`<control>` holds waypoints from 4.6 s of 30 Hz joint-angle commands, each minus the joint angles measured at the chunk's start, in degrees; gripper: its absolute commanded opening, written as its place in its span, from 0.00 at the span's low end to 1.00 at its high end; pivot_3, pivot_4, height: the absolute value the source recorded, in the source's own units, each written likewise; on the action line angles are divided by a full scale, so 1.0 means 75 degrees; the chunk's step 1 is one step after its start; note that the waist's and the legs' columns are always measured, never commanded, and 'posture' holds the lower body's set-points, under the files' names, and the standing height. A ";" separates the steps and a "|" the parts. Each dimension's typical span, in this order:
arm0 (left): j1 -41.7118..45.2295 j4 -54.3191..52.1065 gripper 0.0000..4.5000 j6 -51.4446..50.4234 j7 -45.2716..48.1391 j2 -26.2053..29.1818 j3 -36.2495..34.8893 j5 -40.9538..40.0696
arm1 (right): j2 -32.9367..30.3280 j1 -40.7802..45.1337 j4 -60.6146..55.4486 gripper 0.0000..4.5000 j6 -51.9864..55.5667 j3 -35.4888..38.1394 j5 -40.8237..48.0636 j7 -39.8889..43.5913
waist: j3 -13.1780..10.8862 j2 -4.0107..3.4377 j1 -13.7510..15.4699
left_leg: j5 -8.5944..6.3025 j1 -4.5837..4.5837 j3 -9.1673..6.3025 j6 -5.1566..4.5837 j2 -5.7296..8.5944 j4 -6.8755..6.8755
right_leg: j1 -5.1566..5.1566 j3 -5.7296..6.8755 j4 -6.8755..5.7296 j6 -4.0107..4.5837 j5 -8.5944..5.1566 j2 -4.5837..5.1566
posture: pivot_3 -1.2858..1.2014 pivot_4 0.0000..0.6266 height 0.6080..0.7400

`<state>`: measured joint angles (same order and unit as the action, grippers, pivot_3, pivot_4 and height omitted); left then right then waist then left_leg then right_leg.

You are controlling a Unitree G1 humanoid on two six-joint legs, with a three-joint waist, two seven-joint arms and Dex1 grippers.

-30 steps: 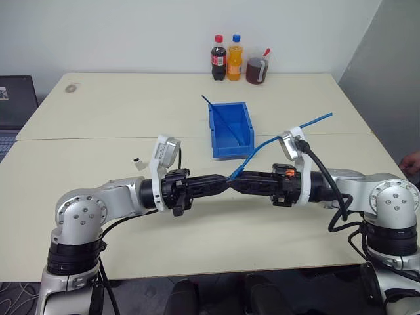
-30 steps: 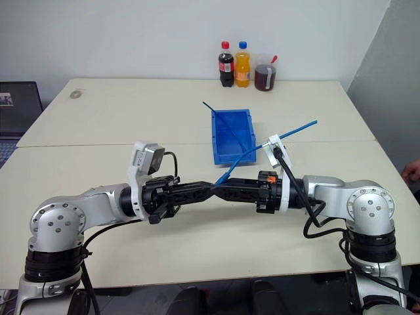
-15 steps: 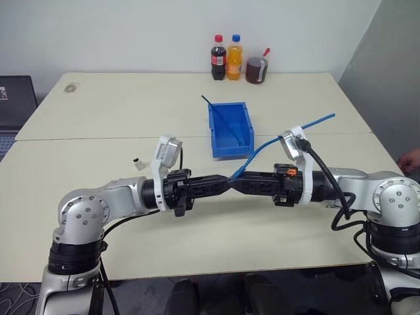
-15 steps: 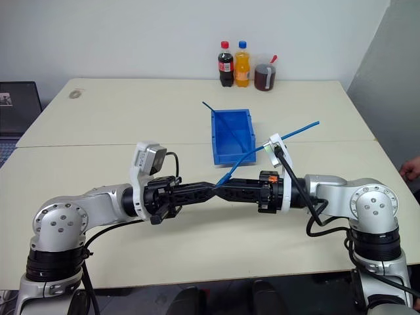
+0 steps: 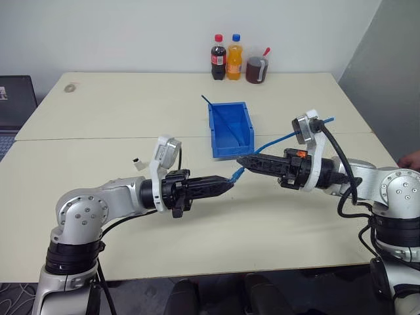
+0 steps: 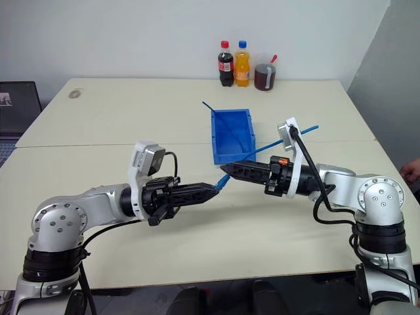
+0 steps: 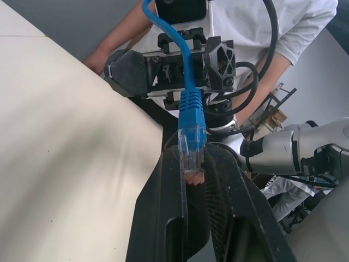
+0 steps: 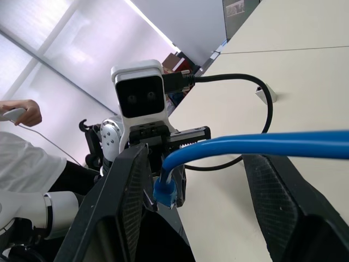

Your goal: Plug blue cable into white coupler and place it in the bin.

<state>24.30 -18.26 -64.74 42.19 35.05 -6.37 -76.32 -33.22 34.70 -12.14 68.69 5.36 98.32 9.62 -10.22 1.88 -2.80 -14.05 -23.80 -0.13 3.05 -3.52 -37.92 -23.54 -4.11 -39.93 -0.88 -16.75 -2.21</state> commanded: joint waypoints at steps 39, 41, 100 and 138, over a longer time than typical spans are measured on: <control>0.0262 -0.0417 0.04 0.0863 -0.0124 -0.0485 0.0267 0.1457 | -0.0401 -0.0182 -0.0332 0.05 -0.0510 -0.0815 0.0997 -0.0799 | 0.0000 0.0000 0.0011 | 0.0000 -0.0005 0.0004 0.0000 -0.0002 0.0002 | -0.0004 -0.0002 0.0007 -0.0001 0.0000 0.0000 | 0.52 0.24 1.00; 0.0268 -0.0411 0.04 0.0836 -0.0122 -0.0488 0.0260 0.1432 | -0.0410 -0.0168 -0.0328 0.05 -0.0518 -0.0811 0.0932 -0.0776 | 0.0000 0.0000 0.0011 | 0.0000 -0.0005 0.0003 0.0000 -0.0002 0.0002 | -0.0004 -0.0002 0.0007 -0.0001 0.0000 0.0000 | 0.52 0.24 1.00; -0.0260 0.3774 0.83 0.5798 -0.6496 -0.3485 -0.1178 0.8409 | 0.0326 0.0662 0.0828 0.05 0.0319 0.0147 -0.2244 0.1364 | 0.0000 -0.0001 0.0166 | -0.0001 -0.0026 0.0031 -0.0002 0.0013 0.0001 | 0.0009 0.0000 0.0073 -0.0047 0.0051 0.0038 | 0.52 0.24 1.00; 0.0473 0.5663 0.17 0.9137 0.4183 -0.0878 0.3365 0.8836 | -0.0425 0.0012 -0.0762 0.05 -0.3509 -0.3457 -0.8303 0.4812 | 0.0025 -0.0064 0.0268 | -0.0003 -0.0029 0.0033 -0.0004 0.0038 0.0000 | 0.0022 0.0008 0.0123 -0.0057 0.0043 0.0048 | 0.52 0.24 1.00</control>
<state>26.81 19.13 -0.50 71.44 29.81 16.75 -12.61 -35.68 34.87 -15.75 47.62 -18.32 40.85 42.36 -10.03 1.40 -0.79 -14.07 -24.01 0.12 3.02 -3.22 -37.92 -23.36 -4.07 -39.00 -1.31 -16.42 -1.86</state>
